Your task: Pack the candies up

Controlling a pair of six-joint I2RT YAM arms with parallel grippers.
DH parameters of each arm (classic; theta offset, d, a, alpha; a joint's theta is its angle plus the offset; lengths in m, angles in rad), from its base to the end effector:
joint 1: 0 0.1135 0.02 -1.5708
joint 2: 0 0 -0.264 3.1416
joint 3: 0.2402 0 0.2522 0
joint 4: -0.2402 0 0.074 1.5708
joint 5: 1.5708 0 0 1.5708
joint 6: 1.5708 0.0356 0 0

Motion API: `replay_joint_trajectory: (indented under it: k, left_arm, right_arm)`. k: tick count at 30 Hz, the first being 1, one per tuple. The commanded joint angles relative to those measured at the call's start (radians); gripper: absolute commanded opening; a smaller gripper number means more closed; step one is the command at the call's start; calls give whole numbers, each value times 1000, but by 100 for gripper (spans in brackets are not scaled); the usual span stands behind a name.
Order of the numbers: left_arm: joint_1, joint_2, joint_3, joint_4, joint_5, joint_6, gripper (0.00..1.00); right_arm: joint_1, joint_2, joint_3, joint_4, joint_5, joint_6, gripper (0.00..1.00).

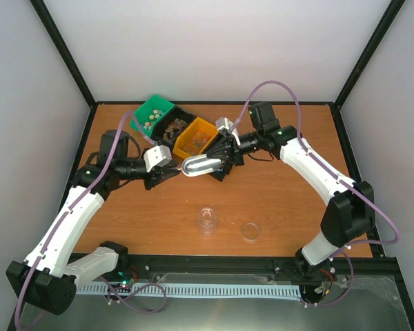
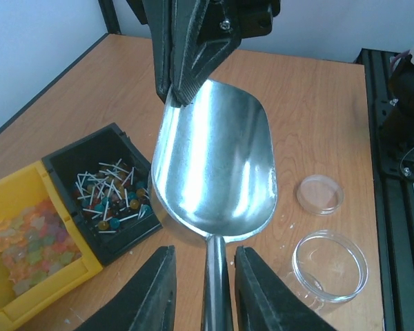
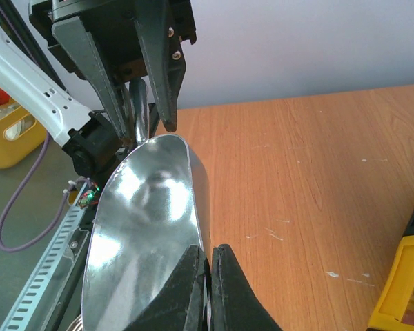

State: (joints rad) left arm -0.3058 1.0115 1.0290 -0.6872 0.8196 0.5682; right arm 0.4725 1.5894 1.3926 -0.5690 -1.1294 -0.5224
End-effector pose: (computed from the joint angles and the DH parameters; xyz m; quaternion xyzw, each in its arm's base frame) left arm 0.1837 -0.0853 0.3405 0.5066 0.6746 -0.3033 0.4429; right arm 0.2891 0.1839 0.3266 -0.5551 0.5830 0.4840 0.3431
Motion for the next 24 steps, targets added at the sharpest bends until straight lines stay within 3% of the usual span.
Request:
replay_joint_trajectory:
  k: [1, 10, 20, 21, 24]
  left_arm:
    - [-7, -9, 4, 34, -3, 3, 25]
    - [-11, -20, -12, -8, -17, 55, 27]
    - [-12, -10, -7, 11, -16, 30, 7]
    - [-12, -9, -7, 10, -20, 21, 3]
    - [-10, -6, -6, 3, -57, -41, 1]
  right_arm:
    - [2, -37, -7, 44, -36, 27, 3]
    - [1, -30, -7, 57, -38, 40, 3]
    - [0, 2, 12, 38, -27, 24, 4]
    - [1, 8, 18, 36, -19, 27, 9]
    - [-32, 42, 42, 51, 22, 98, 48]
